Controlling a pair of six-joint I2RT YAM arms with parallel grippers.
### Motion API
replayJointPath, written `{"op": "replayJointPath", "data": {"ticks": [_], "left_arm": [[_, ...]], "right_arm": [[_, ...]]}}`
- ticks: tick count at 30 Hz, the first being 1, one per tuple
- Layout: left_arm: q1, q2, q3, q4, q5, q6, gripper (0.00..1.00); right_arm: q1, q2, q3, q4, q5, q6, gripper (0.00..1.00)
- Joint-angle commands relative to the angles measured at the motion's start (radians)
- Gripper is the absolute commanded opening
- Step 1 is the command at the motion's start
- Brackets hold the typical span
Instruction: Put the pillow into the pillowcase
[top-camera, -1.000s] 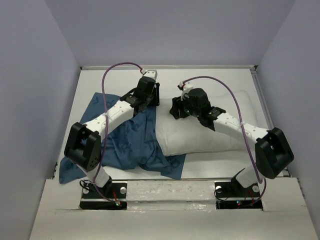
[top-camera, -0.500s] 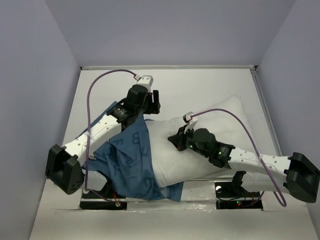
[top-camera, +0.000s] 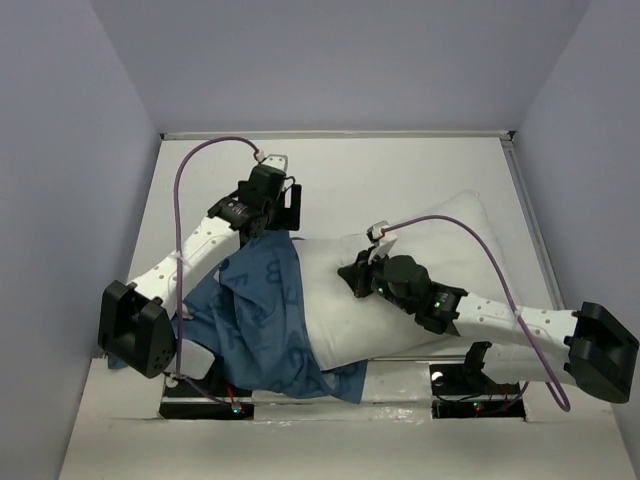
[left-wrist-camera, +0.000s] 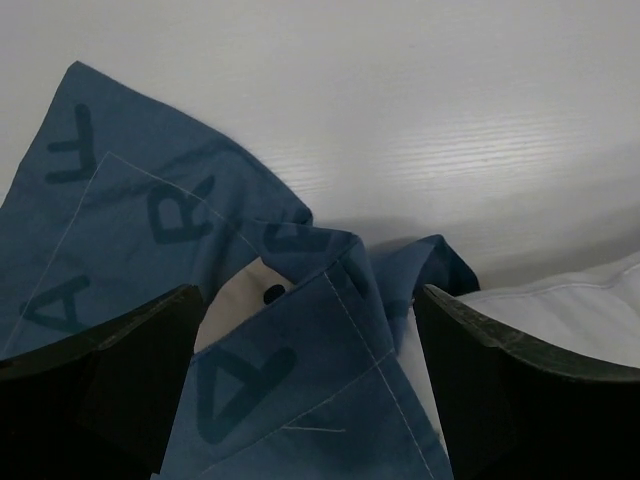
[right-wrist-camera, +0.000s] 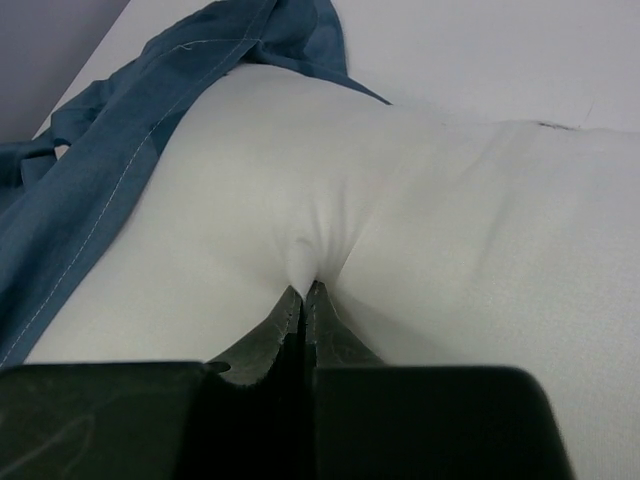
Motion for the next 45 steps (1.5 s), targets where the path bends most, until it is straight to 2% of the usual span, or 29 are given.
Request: {"op": "replayJointPath", "data": {"ticks": [1, 5, 8, 10, 12, 13, 14, 15, 16, 18, 19, 21, 23, 27, 30, 31, 34, 35, 36, 38, 39, 40, 41, 42, 43, 44, 45], "left_arm": [[0.034, 0.083, 0.000, 0.036, 0.001, 0.061, 0.98], [0.042, 0.158, 0.046, 0.052, 0.065, 0.072, 0.94], [0.042, 0.175, 0.047, 0.059, 0.141, 0.072, 0.83], [0.044, 0.178, 0.035, 0.061, 0.162, 0.072, 0.68], [0.045, 0.175, 0.020, 0.068, 0.201, 0.072, 0.30], [0.045, 0.169, 0.015, 0.073, 0.201, 0.070, 0.16], [0.045, 0.158, 0.014, 0.082, 0.201, 0.067, 0.05], [0.047, 0.149, 0.015, 0.088, 0.205, 0.060, 0.00], [0.047, 0.137, 0.017, 0.099, 0.213, 0.050, 0.00], [0.045, 0.092, 0.021, 0.144, 0.256, 0.035, 0.00], [0.045, 0.070, 0.037, 0.159, 0.265, 0.017, 0.00], [0.045, 0.051, 0.049, 0.174, 0.317, 0.004, 0.00], [0.042, 0.033, 0.061, 0.187, 0.357, -0.005, 0.00], [0.031, 0.000, 0.061, 0.210, 0.426, -0.017, 0.00], [0.030, -0.010, 0.063, 0.214, 0.457, -0.022, 0.00], [0.030, -0.017, 0.063, 0.220, 0.466, -0.022, 0.00], [0.027, -0.029, 0.064, 0.263, 0.510, -0.037, 0.00], [0.025, -0.026, 0.069, 0.280, 0.549, -0.055, 0.00], [0.025, -0.018, 0.076, 0.292, 0.549, -0.056, 0.00], [-0.001, 0.012, 0.121, 0.323, 0.570, -0.072, 0.00], [-0.027, 0.025, 0.138, 0.329, 0.560, -0.077, 0.00], [-0.040, 0.051, 0.174, 0.338, 0.557, -0.080, 0.00], [-0.053, 0.063, 0.190, 0.345, 0.557, -0.088, 0.00], [-0.067, 0.072, 0.204, 0.355, 0.558, -0.098, 0.00], [-0.086, 0.089, 0.224, 0.383, 0.558, -0.123, 0.00], [-0.096, 0.095, 0.231, 0.397, 0.557, -0.140, 0.00], [-0.102, 0.098, 0.233, 0.418, 0.567, -0.163, 0.00]], "right_arm": [[0.003, 0.019, 0.004, -0.120, 0.035, -0.040, 0.00], [0.003, 0.007, -0.006, -0.120, 0.022, -0.040, 0.00], [0.003, -0.002, -0.011, -0.120, 0.030, -0.049, 0.00], [0.003, -0.008, -0.008, -0.126, 0.033, -0.054, 0.00], [0.003, -0.013, -0.005, -0.130, 0.038, -0.061, 0.00], [0.003, -0.015, 0.000, -0.133, 0.039, -0.066, 0.00], [0.003, -0.016, 0.010, -0.136, 0.047, -0.071, 0.00], [0.003, -0.016, 0.018, -0.143, 0.044, -0.078, 0.00], [0.003, -0.013, 0.027, -0.143, 0.035, -0.113, 0.23], [0.003, 0.004, 0.076, -0.146, 0.010, -0.164, 0.57], [0.003, 0.013, 0.098, -0.150, -0.028, -0.220, 0.81], [-0.034, 0.056, 0.176, -0.149, -0.097, -0.297, 0.92], [-0.075, 0.094, 0.226, -0.146, -0.256, -0.340, 0.93], [-0.170, 0.177, 0.312, -0.149, -0.406, -0.481, 0.98], [-0.307, 0.223, 0.337, -0.153, -0.652, -0.468, 0.99], [-0.322, 0.251, 0.336, -0.155, -0.751, -0.463, 0.99], [-0.322, 0.306, 0.355, -0.187, -0.914, -0.460, 0.97], [-0.293, 0.341, 0.357, -0.167, -1.041, -0.425, 0.97], [-0.293, 0.357, 0.357, -0.141, -1.083, -0.405, 0.95], [-0.201, 0.380, 0.371, -0.118, -1.131, -0.400, 0.88], [-0.153, 0.387, 0.383, -0.094, -1.119, -0.387, 0.72], [-0.140, 0.387, 0.382, -0.060, -1.113, -0.362, 0.61], [-0.140, 0.387, 0.376, -0.011, -1.113, -0.332, 0.45], [-0.140, 0.377, 0.354, 0.087, -1.084, -0.290, 0.23], [-0.140, 0.368, 0.345, 0.116, -1.012, -0.247, 0.00], [-0.140, 0.358, 0.340, 0.135, -1.012, -0.236, 0.00], [-0.140, 0.348, 0.334, 0.188, -0.945, -0.224, 0.00]]}}
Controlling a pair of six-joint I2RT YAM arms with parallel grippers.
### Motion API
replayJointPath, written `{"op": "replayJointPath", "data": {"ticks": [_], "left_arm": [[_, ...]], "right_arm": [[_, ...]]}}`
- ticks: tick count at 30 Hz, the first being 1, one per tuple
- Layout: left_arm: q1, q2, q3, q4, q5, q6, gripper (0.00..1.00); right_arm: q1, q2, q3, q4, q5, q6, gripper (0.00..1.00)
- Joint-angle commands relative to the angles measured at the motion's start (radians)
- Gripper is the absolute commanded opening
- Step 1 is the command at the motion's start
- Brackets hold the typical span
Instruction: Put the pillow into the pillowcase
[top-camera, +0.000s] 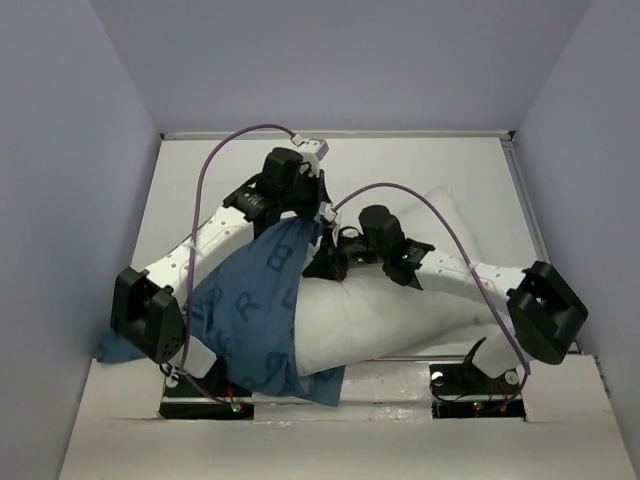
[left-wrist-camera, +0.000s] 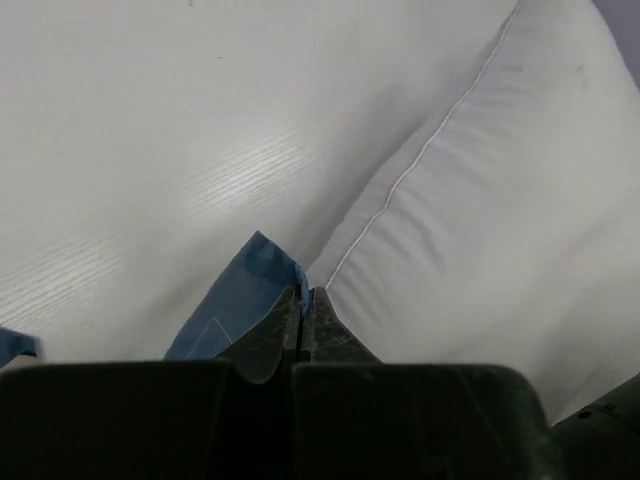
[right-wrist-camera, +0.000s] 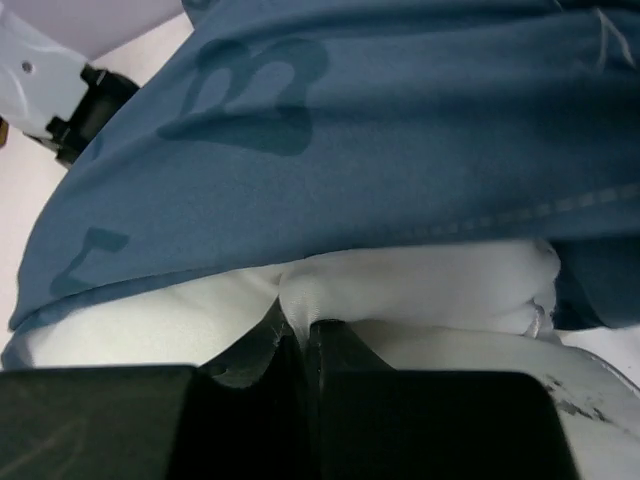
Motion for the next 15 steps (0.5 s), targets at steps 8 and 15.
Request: {"op": "replayJointPath", "data": {"ticks": [8, 15], "left_arm": [[-0.097, -0.018, 0.122, 0.371, -0.007, -0.230, 0.00], [-0.148, 0.041, 0.195, 0.481, 0.169, -0.408, 0.00]], "right_arm": [[0.049, -0.186, -0.174, 0.445, 0.373, 0.169, 0.00], [0.040, -0.119, -0.343, 0.750, 0.703, 0.322, 0.00]]}}
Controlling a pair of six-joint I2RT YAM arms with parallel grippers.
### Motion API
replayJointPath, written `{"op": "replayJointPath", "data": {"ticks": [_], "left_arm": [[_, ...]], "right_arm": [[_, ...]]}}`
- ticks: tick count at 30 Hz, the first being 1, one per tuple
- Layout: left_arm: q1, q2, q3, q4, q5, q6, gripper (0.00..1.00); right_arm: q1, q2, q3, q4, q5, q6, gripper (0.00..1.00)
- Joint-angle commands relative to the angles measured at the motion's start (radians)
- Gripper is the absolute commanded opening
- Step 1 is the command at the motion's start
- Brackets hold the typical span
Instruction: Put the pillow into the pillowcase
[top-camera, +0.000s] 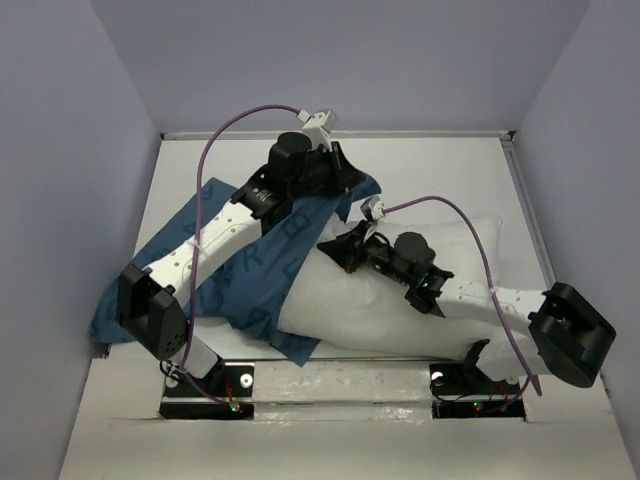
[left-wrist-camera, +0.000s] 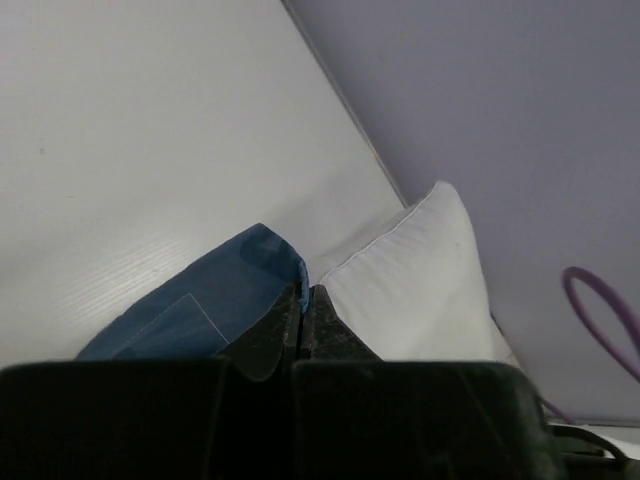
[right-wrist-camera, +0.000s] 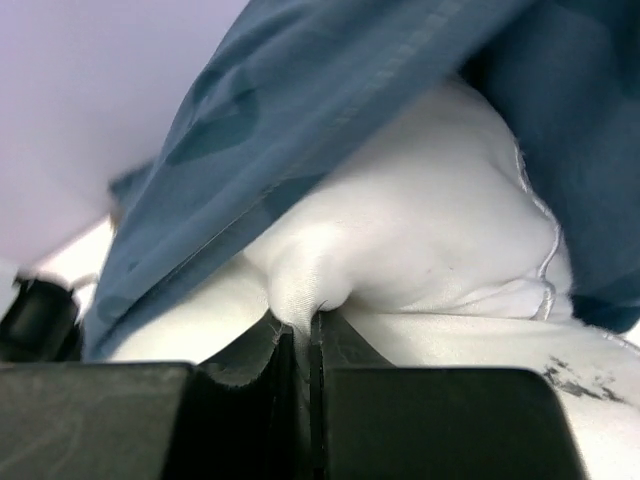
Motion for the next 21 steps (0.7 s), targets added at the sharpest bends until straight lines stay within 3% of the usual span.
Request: {"op": "replayJointPath", "data": {"ticks": [1, 5, 11, 15, 16, 17, 18, 19, 21], "left_arm": [[-0.100, 0.018, 0.070, 0.306, 0.145, -0.214, 0.00], [-0.164, 0.086, 0.092, 0.386, 0.180, -0.280, 0.00], [-0.219, 0.213, 0.148, 0.506, 0.265, -0.403, 0.00], [-0.226, 0.256, 0.182, 0.469, 0.233, -0.351, 0.34], [-0.220, 0.246, 0.190, 0.410, 0.214, -0.320, 0.57], [-0.214, 0.234, 0.197, 0.364, 0.185, -0.282, 0.71], [-0.203, 0.217, 0.207, 0.309, 0.109, -0.236, 0.92], [-0.203, 0.171, 0.219, 0.222, 0.066, -0.133, 0.99], [-0.203, 0.108, 0.208, 0.166, -0.011, -0.046, 0.99]], "right_arm": [[-0.005, 0.097, -0.071, 0.379, 0.237, 0.170, 0.00], [-0.025, 0.183, -0.065, 0.480, 0.312, 0.243, 0.00], [-0.025, 0.256, -0.011, 0.530, 0.237, 0.240, 0.00], [-0.034, 0.200, -0.077, 0.516, 0.329, 0.218, 0.00], [-0.044, 0.183, -0.096, 0.486, 0.343, 0.229, 0.00], [-0.054, 0.154, -0.122, 0.458, 0.372, 0.241, 0.00], [-0.074, 0.138, -0.139, 0.436, 0.397, 0.255, 0.00], [-0.088, 0.128, -0.155, 0.410, 0.417, 0.275, 0.00], [-0.128, 0.111, -0.171, 0.375, 0.424, 0.299, 0.00]]}}
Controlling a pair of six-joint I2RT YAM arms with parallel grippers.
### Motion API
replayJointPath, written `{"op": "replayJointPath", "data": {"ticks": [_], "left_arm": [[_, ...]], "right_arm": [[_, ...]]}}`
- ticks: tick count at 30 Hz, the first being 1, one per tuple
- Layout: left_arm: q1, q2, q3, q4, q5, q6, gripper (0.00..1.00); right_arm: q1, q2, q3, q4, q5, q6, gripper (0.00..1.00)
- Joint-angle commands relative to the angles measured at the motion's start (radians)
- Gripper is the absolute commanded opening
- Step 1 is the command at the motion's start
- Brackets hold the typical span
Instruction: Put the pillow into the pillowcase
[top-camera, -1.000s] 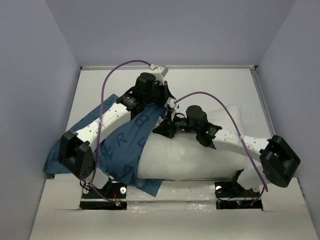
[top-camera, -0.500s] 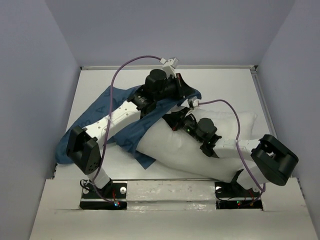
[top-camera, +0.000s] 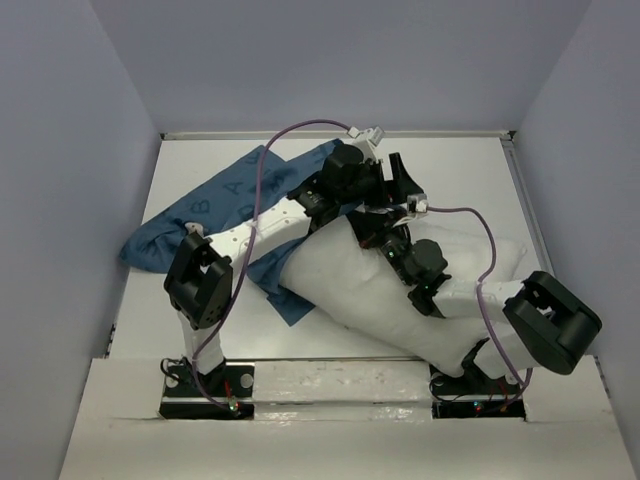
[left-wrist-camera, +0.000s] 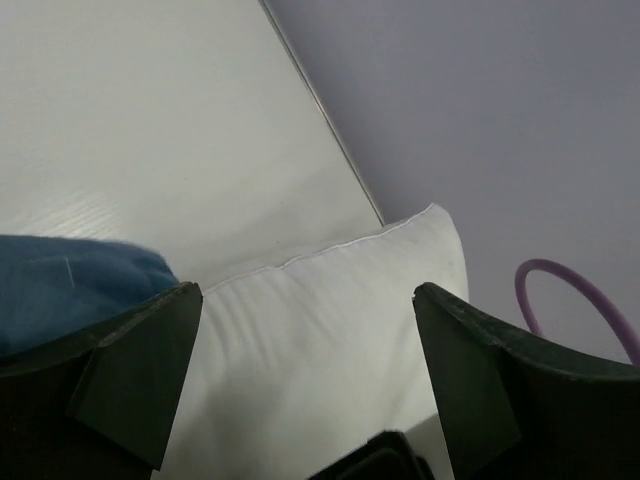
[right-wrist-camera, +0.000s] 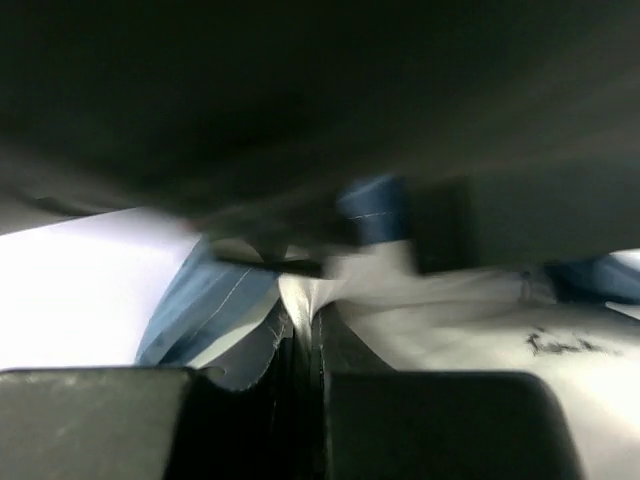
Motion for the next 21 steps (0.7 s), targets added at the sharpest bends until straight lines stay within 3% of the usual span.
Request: {"op": "replayJointPath", "data": {"ticks": [1, 3, 9, 14, 18, 21], "left_arm": [[-0.072, -0.257, 0.061, -0.075, -0.135, 0.221, 0.99], [-0.072, -0.351, -0.020, -0.097, -0.299, 0.258, 0.99], [-0.087, -0.779, -0.540, -0.161, -0.686, 0.193, 0.95], [-0.135, -1.010, -0.862, -0.316, -0.802, 0.046, 0.84], [-0.191, -1.032, -0.929, -0.349, -0.880, 0.010, 0.84], [-0.195, -0.942, -0.912, -0.338, -0.928, 0.064, 0.84]], "right_arm": [[-0.079, -0.020, -0.047, -0.120, 0.020, 0.094, 0.00], [-0.113, -0.031, -0.031, -0.160, -0.009, 0.098, 0.00], [-0.195, -0.047, 0.048, -0.286, -0.060, 0.089, 0.00], [-0.214, -0.018, 0.143, -0.368, -0.063, 0.053, 0.00], [-0.255, -0.011, 0.174, -0.407, -0.069, 0.051, 0.00], [-0.278, -0.018, 0.185, -0.445, -0.079, 0.045, 0.00]]}}
